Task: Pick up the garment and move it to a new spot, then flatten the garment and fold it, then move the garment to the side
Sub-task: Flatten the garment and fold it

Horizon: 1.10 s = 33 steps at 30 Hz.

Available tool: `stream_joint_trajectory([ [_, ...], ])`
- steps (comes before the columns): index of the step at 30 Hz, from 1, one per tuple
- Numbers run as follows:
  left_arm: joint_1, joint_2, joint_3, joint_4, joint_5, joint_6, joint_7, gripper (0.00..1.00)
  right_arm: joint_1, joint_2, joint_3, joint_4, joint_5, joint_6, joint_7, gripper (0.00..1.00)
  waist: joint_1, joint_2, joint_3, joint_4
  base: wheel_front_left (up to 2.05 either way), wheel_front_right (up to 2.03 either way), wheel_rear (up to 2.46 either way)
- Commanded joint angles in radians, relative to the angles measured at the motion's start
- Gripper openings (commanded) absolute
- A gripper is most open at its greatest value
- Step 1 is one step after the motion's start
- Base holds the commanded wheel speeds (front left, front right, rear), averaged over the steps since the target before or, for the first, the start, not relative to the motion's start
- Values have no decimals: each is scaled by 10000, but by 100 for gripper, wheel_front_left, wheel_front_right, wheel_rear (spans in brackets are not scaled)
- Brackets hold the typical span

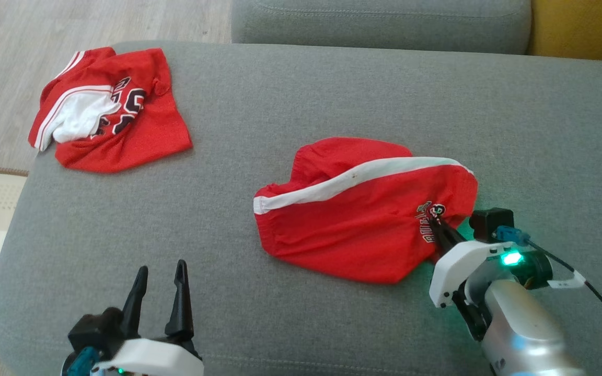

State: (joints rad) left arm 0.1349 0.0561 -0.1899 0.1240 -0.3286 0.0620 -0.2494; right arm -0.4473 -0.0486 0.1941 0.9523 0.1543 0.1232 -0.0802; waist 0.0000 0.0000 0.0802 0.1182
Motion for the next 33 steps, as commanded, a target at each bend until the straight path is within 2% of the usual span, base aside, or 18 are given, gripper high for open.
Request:
stream_joint_trajectory([
  [1, -355, -58, 244, -289, -21, 26, -124, 100, -440, -16, 254, -201, 63, 75, -204, 0, 0, 0, -16, -24, 0, 0, 0],
  [6, -261, -58, 220, -259, 22, 14, -124, 100, -463, -16, 420, -289, 190, 75, -1075, 0, 0, 0, -153, -115, 0, 0, 0],
  [11, -92, -58, 228, -276, 22, 54, -124, 100, 334, -16, 425, -1097, 59, 75, -1637, 0, 0, 0, -337, -277, 0, 0, 0],
  [18, 23, -58, 277, -348, 35, 91, -124, 100, 2564, -16, 124, -3100, -738, 75, -1807, 0, 0, 0, -376, -694, 0, 0, 0],
  [25, -130, -58, 266, -322, 94, 59, -124, 100, 3629, -16, -53, -4007, -1144, 75, -1813, 0, 0, 0, -254, -946, 0, 0, 0],
  [26, -153, -58, 270, -308, 102, 52, -124, 100, 3654, -16, -74, -4062, -1160, 75, -1813, 5, 0, 0, -243, -962, 0, 0, 0],
  [28, -195, -58, 281, -278, 107, 43, -124, 100, 3690, -16, -95, -4127, -1176, 75, -1813, 33, 0, 0, -229, -983, 0, 0, 0],
  [31, -240, -58, 305, -224, 114, 36, -124, 100, 3730, -16, -104, -4113, -1176, 75, -1814, 100, 0, 0, -235, -1014, 0, 0, 0],
  [33, -253, -58, 336, -205, 107, 42, -124, 100, 3754, -16, -121, -4099, -1144, 75, -1814, 100, 0, 0, -249, -1043, 0, 0, 0],
])
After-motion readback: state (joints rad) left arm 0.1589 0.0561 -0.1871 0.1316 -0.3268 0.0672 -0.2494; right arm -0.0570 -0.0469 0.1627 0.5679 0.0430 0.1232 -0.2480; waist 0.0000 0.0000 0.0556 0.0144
